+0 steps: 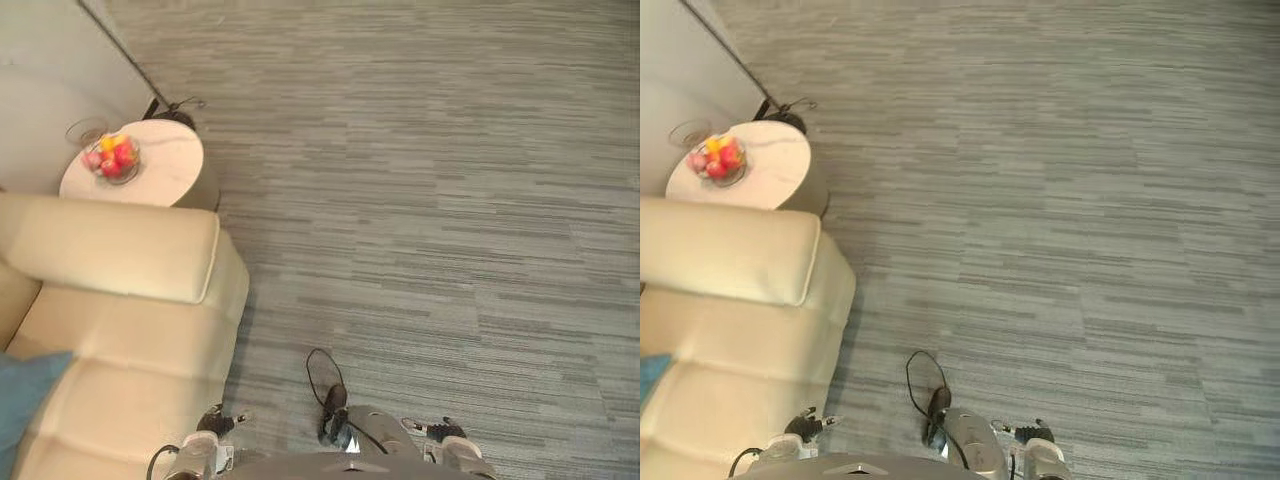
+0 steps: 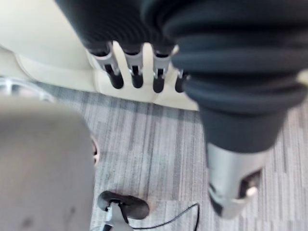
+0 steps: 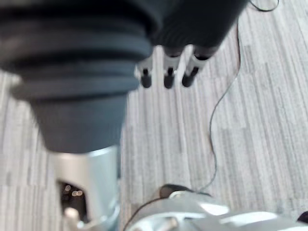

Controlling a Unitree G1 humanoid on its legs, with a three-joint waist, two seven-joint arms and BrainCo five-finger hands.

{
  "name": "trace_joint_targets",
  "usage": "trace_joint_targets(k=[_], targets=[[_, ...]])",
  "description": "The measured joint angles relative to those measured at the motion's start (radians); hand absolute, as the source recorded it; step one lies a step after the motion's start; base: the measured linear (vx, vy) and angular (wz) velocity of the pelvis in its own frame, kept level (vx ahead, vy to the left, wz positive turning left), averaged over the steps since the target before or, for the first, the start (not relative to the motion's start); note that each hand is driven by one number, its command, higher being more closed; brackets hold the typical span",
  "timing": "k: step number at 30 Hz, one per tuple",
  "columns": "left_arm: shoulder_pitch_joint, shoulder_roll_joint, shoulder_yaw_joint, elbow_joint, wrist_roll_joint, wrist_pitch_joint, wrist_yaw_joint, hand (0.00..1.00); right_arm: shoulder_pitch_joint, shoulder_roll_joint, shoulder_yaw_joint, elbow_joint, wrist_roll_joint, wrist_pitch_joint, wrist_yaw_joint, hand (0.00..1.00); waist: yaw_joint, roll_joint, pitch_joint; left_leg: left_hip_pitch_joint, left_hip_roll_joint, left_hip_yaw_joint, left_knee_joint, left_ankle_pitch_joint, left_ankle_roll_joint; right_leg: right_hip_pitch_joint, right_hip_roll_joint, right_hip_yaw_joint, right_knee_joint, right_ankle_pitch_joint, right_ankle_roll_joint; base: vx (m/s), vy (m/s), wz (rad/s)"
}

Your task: Pick up cushions and gather them together orderly.

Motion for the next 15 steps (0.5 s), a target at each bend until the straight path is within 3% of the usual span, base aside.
trace_joint_targets(k=[2, 6, 9, 11, 13, 14, 15], targets=[[-0.002, -0.007, 0.001, -0.033, -0.012, -0.004, 0.0, 0.0, 0.004, 0.001, -0.003, 0.003, 0.0, 0.004, -0.001, 0.0, 0.022, -0.006, 0.018, -0.108, -0.065, -0.156, 0.023, -0.042, -0.008, 0.065, 0.026, 0.084, -0.028, -0.006, -0.009, 0.11, 0.073, -1.1], [-0.006, -0.011, 0.004, -0.057, -0.021, -0.012, 0.0, 0.0, 0.018, 0.004, -0.011, -0.006, 0.0, 0.003, -0.001, 0.0, 0.039, -0.012, 0.023, -0.232, -0.139, -0.275, -0.158, -0.053, -0.006, 0.12, 0.025, 0.183, -0.044, -0.014, 0.007, 0.12, 0.1, -0.84], [-0.007, -0.027, 0.024, -0.079, -0.021, -0.015, 0.001, 0.0, 0.028, 0.009, -0.034, -0.012, 0.0, 0.003, -0.005, 0.0, 0.062, -0.013, 0.023, -0.279, -0.21, -0.434, -0.37, -0.02, -0.036, 0.135, 0.023, 0.277, -0.043, -0.025, 0.04, 0.2, 0.163, -0.92], [-0.008, -0.033, 0.025, -0.079, -0.021, -0.019, 0.0, 0.0, 0.028, 0.013, -0.048, -0.012, 0.0, 0.002, -0.007, 0.0, 0.073, -0.014, 0.024, -0.256, -0.251, -0.548, -0.508, 0.054, -0.012, 0.134, 0.024, 0.349, -0.033, -0.039, 0.073, 0.24, 0.219, -1.04], [-0.007, -0.033, 0.035, -0.079, -0.021, -0.019, 0.0, 0.0, 0.029, 0.022, -0.049, -0.017, 0.0, 0.002, -0.007, 0.0, 0.074, -0.02, 0.026, -0.214, -0.251, -0.511, -0.538, 0.162, 0.0, 0.133, 0.019, 0.396, -0.001, -0.066, 0.105, 0.27, 0.231, -0.83], [-0.009, -0.033, 0.043, -0.08, -0.021, -0.019, -0.001, 0.0, 0.029, 0.029, -0.05, -0.024, 0.0, 0.002, -0.007, 0.0, 0.074, -0.027, 0.027, -0.207, -0.253, -0.488, -0.528, 0.154, 0.008, 0.133, 0.012, 0.411, 0.013, -0.077, 0.111, 0.3, 0.283, -0.76], [-0.009, -0.025, 0.045, -0.082, -0.021, -0.019, -0.001, 0.0, 0.044, 0.042, -0.052, -0.042, 0.0, -0.001, -0.007, 0.0, 0.074, -0.058, 0.019, -0.197, -0.259, -0.441, -0.511, 0.121, 0.025, 0.132, -0.009, 0.436, 0.018, -0.088, 0.125, 0.3, 0.295, -0.76]])
